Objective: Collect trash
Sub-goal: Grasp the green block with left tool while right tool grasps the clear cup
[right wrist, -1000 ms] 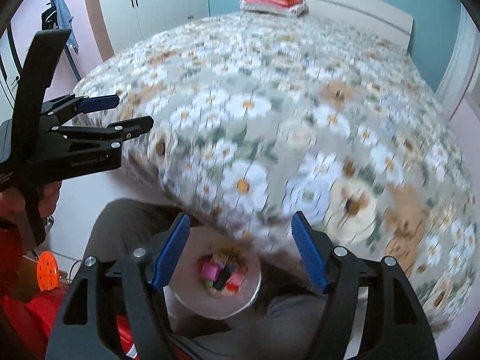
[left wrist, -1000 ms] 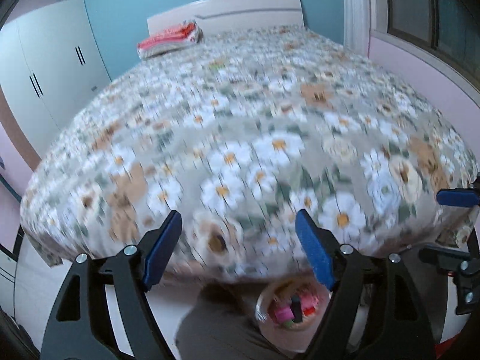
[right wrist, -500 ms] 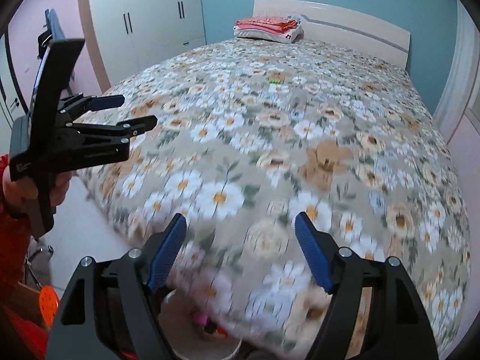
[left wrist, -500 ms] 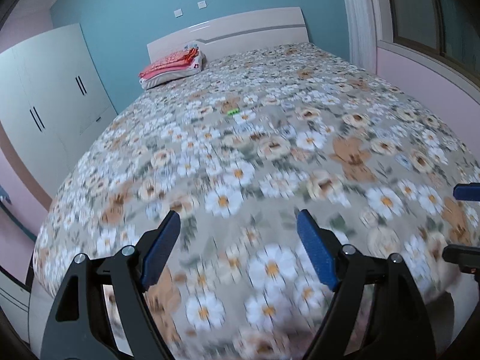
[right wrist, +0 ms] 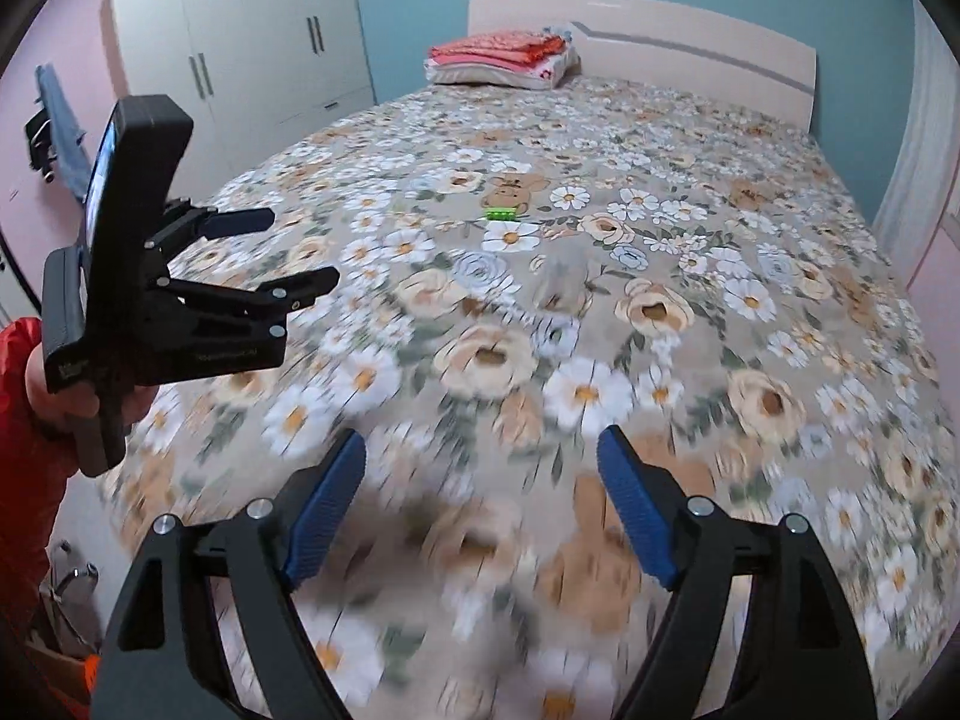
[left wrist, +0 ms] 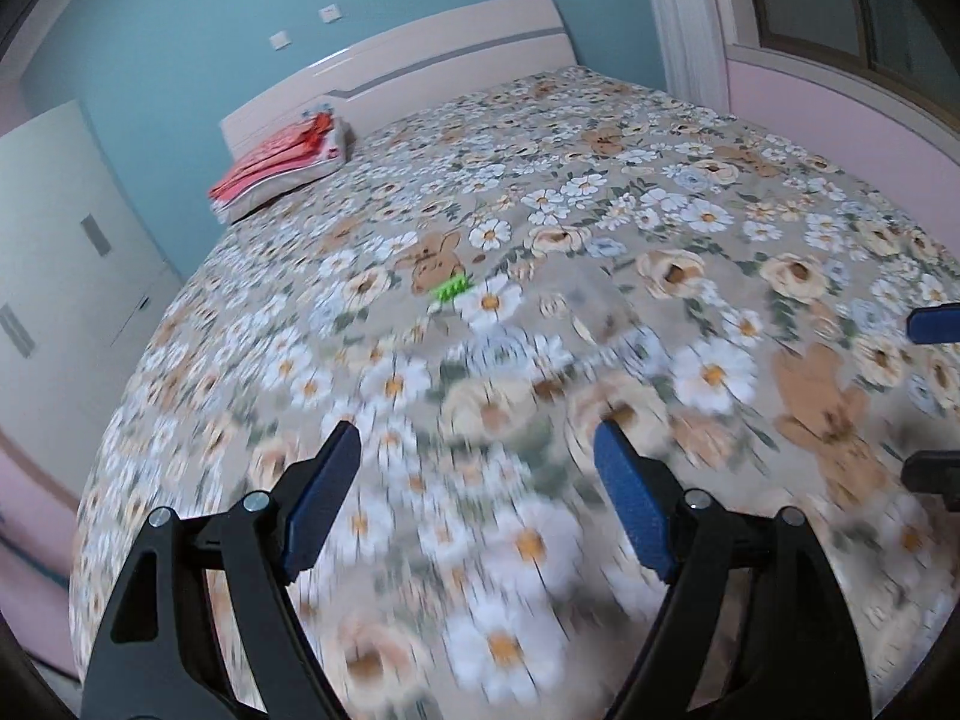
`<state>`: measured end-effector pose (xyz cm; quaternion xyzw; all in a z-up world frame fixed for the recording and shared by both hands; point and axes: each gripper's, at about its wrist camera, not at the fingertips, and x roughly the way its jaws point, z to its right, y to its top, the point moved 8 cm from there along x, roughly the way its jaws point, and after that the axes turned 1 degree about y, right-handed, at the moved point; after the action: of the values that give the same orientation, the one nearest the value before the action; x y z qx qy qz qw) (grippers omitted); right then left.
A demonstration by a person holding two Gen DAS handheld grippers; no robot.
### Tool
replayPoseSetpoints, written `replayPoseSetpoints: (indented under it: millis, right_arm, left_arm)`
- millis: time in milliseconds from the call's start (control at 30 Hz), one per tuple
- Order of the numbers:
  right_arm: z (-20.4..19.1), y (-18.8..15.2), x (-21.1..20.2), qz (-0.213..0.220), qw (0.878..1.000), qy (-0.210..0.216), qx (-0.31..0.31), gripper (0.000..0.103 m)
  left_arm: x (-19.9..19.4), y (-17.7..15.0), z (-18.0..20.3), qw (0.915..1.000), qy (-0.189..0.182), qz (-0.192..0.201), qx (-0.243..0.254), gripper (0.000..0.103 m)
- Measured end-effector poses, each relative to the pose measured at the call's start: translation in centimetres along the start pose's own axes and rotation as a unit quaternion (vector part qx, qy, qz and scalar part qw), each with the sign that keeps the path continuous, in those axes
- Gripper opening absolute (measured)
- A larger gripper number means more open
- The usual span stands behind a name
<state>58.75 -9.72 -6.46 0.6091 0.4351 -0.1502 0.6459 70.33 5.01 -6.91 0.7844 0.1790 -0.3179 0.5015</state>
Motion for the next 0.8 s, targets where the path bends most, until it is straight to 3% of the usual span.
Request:
replayPoseSetpoints:
  millis: [333,500,800]
  right_arm:
    - [4.4,6.7,12.0,-0.038,0.998,-0.005,0.044,0.082]
    - [5.8,8.3,16.3,-0.058,0.995,-0.011,0.077,0.082]
    - [8.4,9.3,22.6,-0.085,0.989,-0.034,0.12,0.082]
  left_arm:
    - [14.3,6.1,-3.4,0.9974,-0.049,-0.028,0.045,0.079]
    - [19.8,7.7,-3.1,0.9919,-0.066,-0.032,0.104,0.079]
    - [27.9,9.0,-3.1,0.9841,-0.11,-0.04,0.134,0.079]
